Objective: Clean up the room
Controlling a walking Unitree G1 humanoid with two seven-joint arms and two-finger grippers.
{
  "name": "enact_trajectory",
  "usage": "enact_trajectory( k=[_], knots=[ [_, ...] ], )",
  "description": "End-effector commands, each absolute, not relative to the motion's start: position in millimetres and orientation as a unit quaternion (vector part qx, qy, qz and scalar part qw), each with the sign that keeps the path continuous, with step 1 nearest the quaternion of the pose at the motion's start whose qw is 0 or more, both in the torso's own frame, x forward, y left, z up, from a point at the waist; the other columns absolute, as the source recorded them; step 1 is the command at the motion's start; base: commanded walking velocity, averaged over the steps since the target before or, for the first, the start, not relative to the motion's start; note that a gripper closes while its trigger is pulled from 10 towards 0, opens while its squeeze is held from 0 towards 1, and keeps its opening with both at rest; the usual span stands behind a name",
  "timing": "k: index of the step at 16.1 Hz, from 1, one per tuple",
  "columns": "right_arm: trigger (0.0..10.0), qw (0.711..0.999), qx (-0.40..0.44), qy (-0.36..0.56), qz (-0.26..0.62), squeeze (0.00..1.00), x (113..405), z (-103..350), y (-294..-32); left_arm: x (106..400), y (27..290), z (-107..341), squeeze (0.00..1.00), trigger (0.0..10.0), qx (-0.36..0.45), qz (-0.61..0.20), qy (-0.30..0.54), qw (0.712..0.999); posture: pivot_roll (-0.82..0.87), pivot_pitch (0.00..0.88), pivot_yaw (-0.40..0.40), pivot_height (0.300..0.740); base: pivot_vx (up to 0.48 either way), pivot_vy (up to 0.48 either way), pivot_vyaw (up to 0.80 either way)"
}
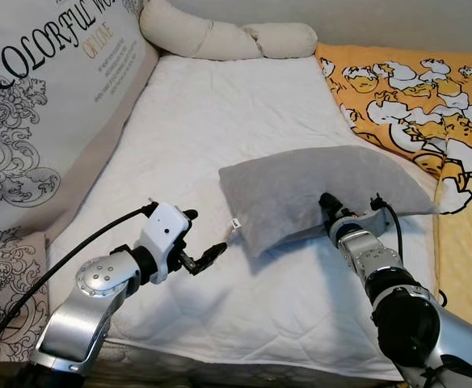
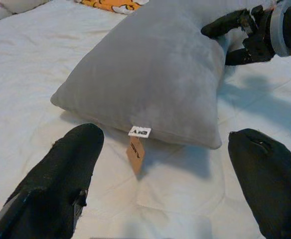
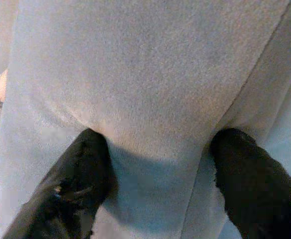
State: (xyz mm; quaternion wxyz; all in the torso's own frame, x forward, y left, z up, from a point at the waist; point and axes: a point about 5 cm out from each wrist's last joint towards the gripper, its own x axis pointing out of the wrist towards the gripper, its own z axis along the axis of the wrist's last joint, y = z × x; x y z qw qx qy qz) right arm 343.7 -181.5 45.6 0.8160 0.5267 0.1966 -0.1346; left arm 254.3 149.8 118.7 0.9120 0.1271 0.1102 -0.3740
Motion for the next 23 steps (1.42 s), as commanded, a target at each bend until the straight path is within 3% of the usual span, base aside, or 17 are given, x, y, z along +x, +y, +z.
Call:
enact_trajectory(
  k=[1, 6, 13, 20, 23],
  knots=[
    [0.0, 0.816, 0.525, 0.197, -0.143, 0.00, 345.4, 47.9, -185.2, 254.4, 145.5, 119.6, 0.00, 10.0, 0.124, -0.390, 0.110, 0.906, 0.02, 0.000, 0.017, 0.740, 0.000, 0.000, 0.00],
    [0.0, 0.826, 0.508, 0.203, -0.133, 0.00, 345.7, 48.4, -185.5, 243.8, 148.5, 117.3, 0.00, 10.0, 0.114, -0.444, 0.140, 0.877, 0.02, 0.000, 0.020, 0.740, 0.000, 0.000, 0.00],
    [0.0, 0.834, 0.498, 0.200, -0.129, 0.00, 348.0, 51.5, -185.6, 239.5, 160.6, 112.1, 0.00, 10.0, 0.123, -0.456, 0.171, 0.865, 0.01, 0.000, 0.019, 0.740, 0.000, 0.000, 0.00],
    [0.0, 0.838, 0.491, 0.189, -0.143, 0.00, 355.6, 63.0, -191.4, 239.8, 175.7, 108.2, 0.00, 10.0, 0.130, -0.395, 0.169, 0.894, 0.03, 0.000, -0.012, 0.740, 0.000, 0.000, 0.00],
    [0.0, 0.849, 0.496, 0.159, -0.096, 0.00, 375.2, 92.7, -178.1, 254.8, 199.2, 108.5, 0.00, 10.0, 0.143, -0.261, 0.154, 0.942, 0.02, 0.000, -0.004, 0.740, 0.000, 0.000, 0.00]
  ],
)
